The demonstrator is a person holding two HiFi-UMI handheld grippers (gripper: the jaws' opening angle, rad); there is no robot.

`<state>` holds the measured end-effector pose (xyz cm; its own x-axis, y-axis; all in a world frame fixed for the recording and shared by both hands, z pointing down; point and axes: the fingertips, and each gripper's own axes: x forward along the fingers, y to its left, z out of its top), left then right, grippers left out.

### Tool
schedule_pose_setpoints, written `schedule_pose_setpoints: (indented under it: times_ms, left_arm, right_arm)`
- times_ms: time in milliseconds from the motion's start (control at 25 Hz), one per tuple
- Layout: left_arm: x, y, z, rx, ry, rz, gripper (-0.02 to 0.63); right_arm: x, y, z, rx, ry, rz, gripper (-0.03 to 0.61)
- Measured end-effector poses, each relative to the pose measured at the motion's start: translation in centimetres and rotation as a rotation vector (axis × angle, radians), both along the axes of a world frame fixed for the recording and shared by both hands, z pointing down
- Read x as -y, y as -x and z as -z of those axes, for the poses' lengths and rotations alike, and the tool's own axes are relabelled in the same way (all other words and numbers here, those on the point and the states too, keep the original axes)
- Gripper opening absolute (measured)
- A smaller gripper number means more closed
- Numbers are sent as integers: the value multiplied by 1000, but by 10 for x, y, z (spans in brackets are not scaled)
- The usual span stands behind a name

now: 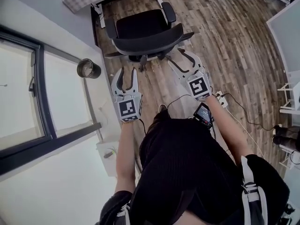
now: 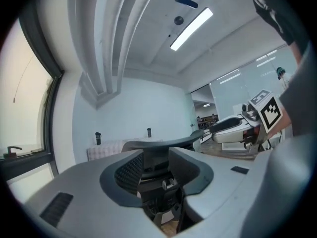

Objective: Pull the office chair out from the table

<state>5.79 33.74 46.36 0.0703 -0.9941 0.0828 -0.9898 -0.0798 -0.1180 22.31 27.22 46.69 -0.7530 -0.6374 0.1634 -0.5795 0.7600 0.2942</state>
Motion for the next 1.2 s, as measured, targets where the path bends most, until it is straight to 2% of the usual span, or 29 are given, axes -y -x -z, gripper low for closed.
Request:
schedule_pose_setpoints:
  times_ms: [80,160,240,480,600,760,840,880,1200]
  left_arm:
    - [-1,-10,17,6,-35,-8,138]
    - [-2,-19,34,21,-65,-13,135]
    - [-3,-27,53,24,-103,-12,98]
    - [-3,-46,94,42,-196,-10,91]
    - [-1,-50,105,35,-231,29,18]
    - [-1,-62,115,0,-255,42,-9]
    - [-4,-68,118,1,-264,35,-9]
    - [-4,-70,119,4,-267,31,-9]
    - [-7,-73,118,26,-257,31,-11]
  right_arm:
    - [-6,9,15,16,-33,23,199]
    - [-11,15,30,49,-54,46,199]
    - [-16,17,46,86,-68,56,199]
    - [-29,23,83,138,-122,65,181]
    - [-34,25,97,184,-148,46,138]
    - [-41,24,108,223,-157,20,134]
    - [-43,22,111,244,-157,-2,43]
    - [-44,21,112,251,-158,-8,28]
    - [-48,25,109,239,-154,-9,6]
